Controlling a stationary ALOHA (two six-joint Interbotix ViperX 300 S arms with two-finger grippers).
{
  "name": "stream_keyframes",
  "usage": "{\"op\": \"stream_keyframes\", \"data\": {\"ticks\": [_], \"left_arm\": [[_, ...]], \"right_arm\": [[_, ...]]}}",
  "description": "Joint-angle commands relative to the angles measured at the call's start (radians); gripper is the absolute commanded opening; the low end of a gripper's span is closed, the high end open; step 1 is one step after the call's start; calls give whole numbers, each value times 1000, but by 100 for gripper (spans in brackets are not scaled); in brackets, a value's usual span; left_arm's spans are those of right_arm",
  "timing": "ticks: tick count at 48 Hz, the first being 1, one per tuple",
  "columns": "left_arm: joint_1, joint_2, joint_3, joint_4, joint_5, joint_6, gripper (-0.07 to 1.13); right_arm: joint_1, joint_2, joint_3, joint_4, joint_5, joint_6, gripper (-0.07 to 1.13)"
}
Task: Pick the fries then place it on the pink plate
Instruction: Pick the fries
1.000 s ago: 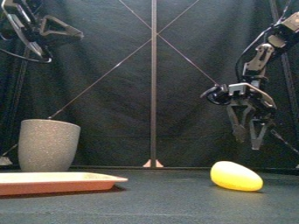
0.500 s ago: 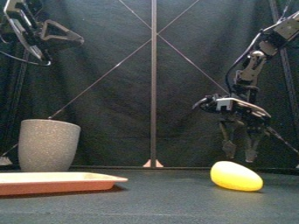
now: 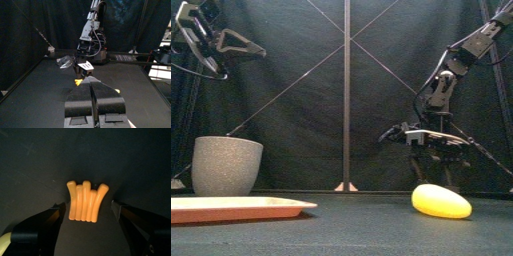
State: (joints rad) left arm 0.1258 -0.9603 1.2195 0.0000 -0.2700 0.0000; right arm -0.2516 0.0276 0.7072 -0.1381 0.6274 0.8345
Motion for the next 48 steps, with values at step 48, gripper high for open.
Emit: {"op": "stream_keyframes", "data": {"ticks": [48], "left_arm": [[2, 5, 3, 0, -3, 2, 4]], "right_arm": [[38, 25, -44, -6, 9, 2, 69]]}}
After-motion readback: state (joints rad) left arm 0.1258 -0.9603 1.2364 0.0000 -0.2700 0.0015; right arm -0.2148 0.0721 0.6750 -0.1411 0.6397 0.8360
